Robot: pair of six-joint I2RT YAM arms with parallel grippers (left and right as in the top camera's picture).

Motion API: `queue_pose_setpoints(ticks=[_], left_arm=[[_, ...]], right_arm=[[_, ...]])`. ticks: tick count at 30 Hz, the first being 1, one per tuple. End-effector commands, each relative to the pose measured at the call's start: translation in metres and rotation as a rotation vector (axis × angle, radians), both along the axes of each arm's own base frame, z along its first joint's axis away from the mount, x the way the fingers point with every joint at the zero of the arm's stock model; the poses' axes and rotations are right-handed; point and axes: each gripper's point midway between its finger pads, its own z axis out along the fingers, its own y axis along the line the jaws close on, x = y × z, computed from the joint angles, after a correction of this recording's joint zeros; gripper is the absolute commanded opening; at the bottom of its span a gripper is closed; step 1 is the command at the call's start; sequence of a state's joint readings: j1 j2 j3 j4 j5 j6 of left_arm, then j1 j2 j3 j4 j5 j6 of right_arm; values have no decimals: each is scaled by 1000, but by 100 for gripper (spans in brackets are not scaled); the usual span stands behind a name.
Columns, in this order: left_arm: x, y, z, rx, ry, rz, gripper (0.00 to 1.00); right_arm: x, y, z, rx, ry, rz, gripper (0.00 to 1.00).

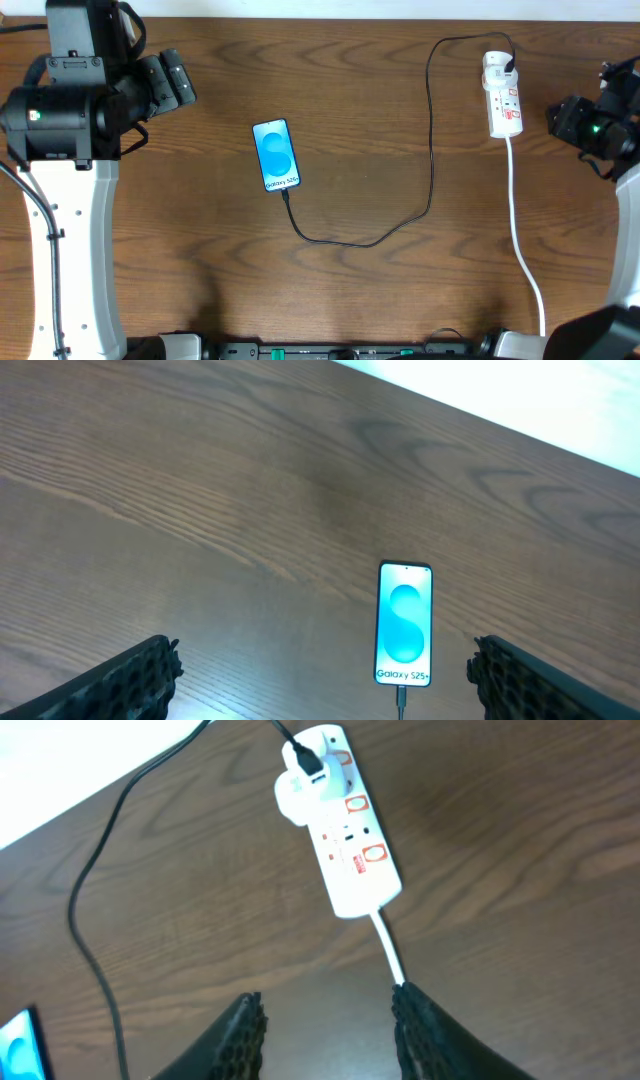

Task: Plug charger to phone and switch on socket
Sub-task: 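Move the right gripper over the white power strip's switches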

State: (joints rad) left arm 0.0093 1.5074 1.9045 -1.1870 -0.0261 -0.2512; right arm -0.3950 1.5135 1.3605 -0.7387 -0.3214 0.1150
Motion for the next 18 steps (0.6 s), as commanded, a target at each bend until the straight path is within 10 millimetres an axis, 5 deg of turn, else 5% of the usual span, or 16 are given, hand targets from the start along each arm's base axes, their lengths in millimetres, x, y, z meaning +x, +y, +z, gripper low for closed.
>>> queue_pose_setpoints(ticks=[1, 5, 18], left_arm=[[-1, 2, 7, 8, -18, 5, 96], [-1, 2, 7, 8, -18, 5, 96], [-1, 2, 7, 8, -18, 5, 96]], right_arm=[[11, -6, -4, 2, -8, -2, 33], [23, -12, -15, -3, -10, -5, 39], [37, -34, -47, -56, 39, -61, 99]])
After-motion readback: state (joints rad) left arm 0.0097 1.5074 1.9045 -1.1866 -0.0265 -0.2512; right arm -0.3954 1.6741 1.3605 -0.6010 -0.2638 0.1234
